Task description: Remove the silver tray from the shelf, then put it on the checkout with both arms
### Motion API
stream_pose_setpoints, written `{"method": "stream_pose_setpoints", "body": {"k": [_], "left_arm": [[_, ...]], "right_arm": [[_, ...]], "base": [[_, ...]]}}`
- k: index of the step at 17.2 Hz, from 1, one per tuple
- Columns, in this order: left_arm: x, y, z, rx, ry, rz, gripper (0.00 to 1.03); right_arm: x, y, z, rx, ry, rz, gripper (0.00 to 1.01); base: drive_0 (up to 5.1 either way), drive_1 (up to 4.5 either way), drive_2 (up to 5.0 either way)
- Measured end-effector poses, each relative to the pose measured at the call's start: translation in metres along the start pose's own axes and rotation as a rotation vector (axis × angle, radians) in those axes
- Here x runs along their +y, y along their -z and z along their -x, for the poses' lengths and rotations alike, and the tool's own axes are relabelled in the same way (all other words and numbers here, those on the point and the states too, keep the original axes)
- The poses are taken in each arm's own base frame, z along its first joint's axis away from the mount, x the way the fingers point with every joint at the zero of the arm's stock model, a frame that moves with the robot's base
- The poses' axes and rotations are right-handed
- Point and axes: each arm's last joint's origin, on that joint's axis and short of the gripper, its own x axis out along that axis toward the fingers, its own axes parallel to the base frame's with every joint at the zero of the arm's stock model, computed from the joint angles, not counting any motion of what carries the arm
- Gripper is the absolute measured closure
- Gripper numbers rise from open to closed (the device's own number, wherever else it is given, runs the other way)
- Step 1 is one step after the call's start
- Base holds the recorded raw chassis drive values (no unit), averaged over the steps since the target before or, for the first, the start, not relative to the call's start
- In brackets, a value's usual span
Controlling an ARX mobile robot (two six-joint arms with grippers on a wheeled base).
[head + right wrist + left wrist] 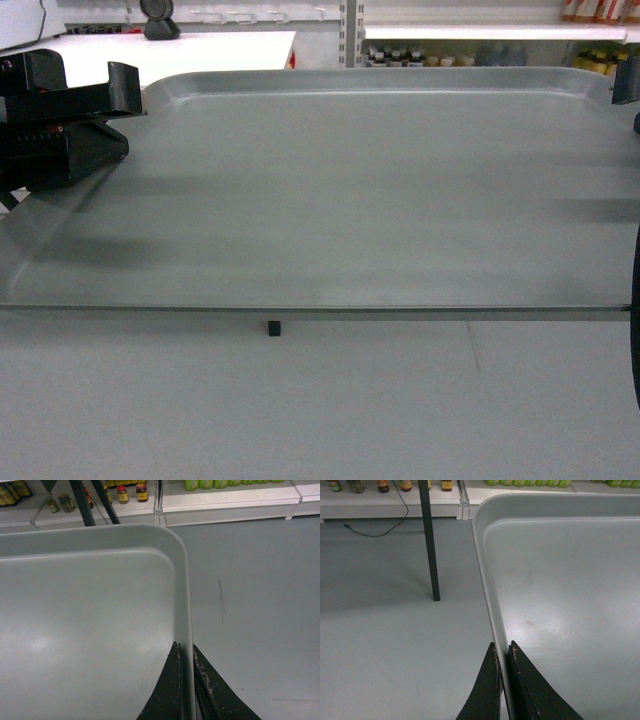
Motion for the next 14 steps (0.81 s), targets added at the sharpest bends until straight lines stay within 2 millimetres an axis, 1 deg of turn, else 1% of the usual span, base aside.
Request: {"method": "stream_pose_setpoints", "body": {"k": [14], "left_arm": [[-0.0002, 0.0002, -0.0002, 0.003, 0.001, 0.000, 1.00]], "right_arm": [[0.0000, -0.0001, 0.0003, 0.001, 0.001, 0.000, 0.98]], "base": [[-5.1, 2.39, 2.4]]}}
